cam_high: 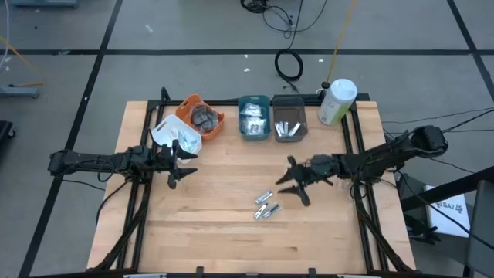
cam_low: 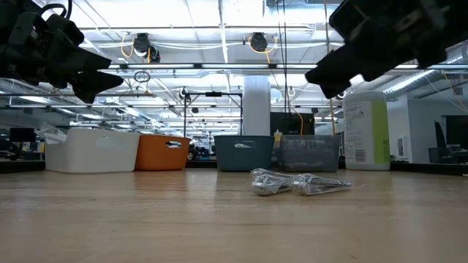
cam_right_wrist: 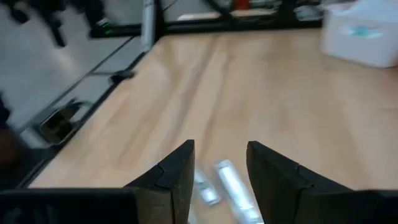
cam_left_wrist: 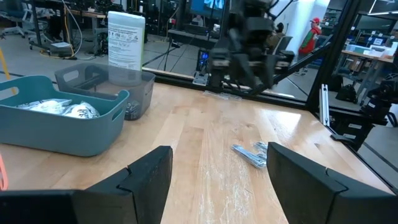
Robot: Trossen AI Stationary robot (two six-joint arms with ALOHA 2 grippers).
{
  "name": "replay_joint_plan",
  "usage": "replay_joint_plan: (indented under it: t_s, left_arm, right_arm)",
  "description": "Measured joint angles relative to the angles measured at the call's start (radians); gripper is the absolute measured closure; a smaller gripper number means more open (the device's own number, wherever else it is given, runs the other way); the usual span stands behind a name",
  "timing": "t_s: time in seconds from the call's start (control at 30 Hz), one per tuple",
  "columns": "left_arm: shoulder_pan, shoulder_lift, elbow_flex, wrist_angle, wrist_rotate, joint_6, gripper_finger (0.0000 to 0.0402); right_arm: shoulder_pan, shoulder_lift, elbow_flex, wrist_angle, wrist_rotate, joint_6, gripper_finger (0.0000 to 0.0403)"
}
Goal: Pick & Place Travel size toiletries
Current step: Put the silver nail cutter into the black bin
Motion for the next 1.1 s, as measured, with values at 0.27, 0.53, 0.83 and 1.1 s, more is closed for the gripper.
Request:
replay_joint_plan:
  t_s: [0.27, 0.53, 0.83, 1.1]
  left_arm:
    - [0.0, 0.0, 0.0, 0.0, 0.0, 0.0, 0.0147]
    - [0.0, 0.0, 0.0, 0.0, 0.0, 0.0, 0.0146]
    - [0.0, 0.0, 0.0, -0.001, 0.0, 0.0, 0.0146]
    - [0.0, 0.0, 0.0, -0.001, 0.0, 0.0, 0.0146]
  right_arm:
    - [0.164, 0.13, -0.001, 0.104, 0.003, 0.0, 0.027]
    - [0.221, 0.319, 0.018, 0.156, 0.11, -0.009, 0.0247]
    - [0.209, 0.492, 0.132, 0.106, 0.105, -0.09, 0.0184]
    - [0.202, 0.564, 0.157, 0.056, 0.103, -0.101, 0.0194]
